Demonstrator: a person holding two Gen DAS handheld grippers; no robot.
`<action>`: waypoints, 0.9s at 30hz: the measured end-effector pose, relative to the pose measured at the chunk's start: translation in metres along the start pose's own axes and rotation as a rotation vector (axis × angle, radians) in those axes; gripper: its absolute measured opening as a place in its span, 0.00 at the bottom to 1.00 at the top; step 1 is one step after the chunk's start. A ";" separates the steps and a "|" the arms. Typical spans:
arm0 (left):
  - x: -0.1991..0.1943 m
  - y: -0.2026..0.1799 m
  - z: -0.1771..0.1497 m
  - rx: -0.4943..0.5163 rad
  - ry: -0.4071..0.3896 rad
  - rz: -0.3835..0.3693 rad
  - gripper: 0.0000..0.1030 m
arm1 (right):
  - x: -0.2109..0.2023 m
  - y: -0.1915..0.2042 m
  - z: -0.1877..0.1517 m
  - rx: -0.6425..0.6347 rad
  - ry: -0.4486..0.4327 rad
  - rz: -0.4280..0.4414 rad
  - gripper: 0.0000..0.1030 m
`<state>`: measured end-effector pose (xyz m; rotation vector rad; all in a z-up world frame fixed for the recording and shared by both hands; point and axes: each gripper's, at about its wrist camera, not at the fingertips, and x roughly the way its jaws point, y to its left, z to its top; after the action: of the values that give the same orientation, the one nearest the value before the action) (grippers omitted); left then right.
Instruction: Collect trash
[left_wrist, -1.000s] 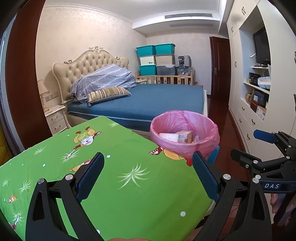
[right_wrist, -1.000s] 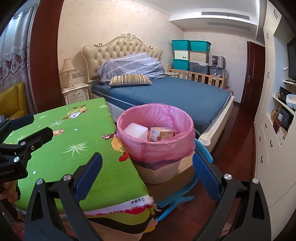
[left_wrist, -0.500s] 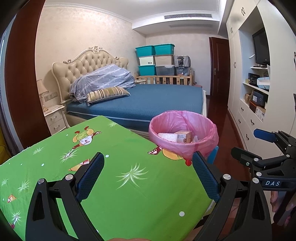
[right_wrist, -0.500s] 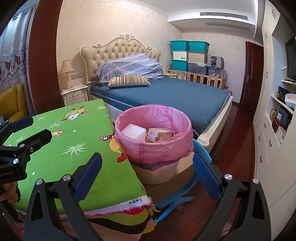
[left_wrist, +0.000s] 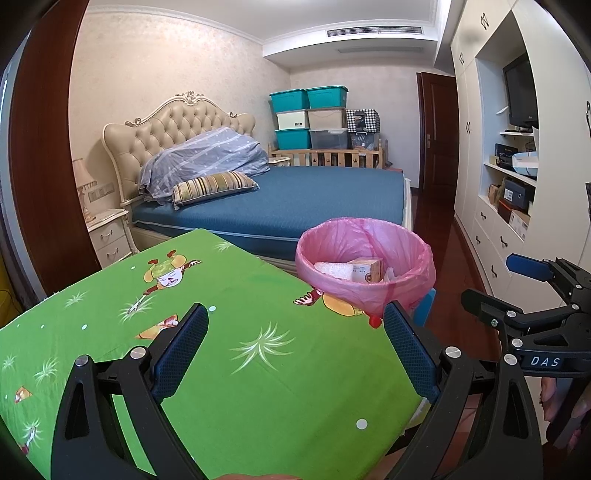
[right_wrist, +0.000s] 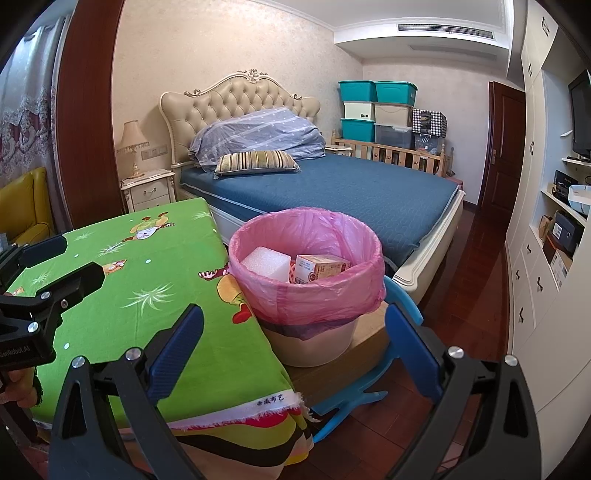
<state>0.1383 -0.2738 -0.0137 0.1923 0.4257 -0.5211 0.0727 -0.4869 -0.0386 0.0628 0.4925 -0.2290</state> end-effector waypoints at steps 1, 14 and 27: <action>0.000 0.000 0.000 0.000 0.000 -0.001 0.87 | 0.000 0.000 0.000 0.000 0.000 0.000 0.93; 0.000 0.000 0.001 0.000 0.000 -0.001 0.87 | 0.000 0.000 0.000 0.001 0.000 0.001 0.93; -0.003 0.000 -0.007 -0.012 -0.019 0.008 0.87 | 0.000 0.001 -0.001 0.000 0.001 0.002 0.93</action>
<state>0.1337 -0.2704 -0.0186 0.1769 0.4098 -0.5123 0.0726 -0.4862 -0.0392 0.0637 0.4938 -0.2274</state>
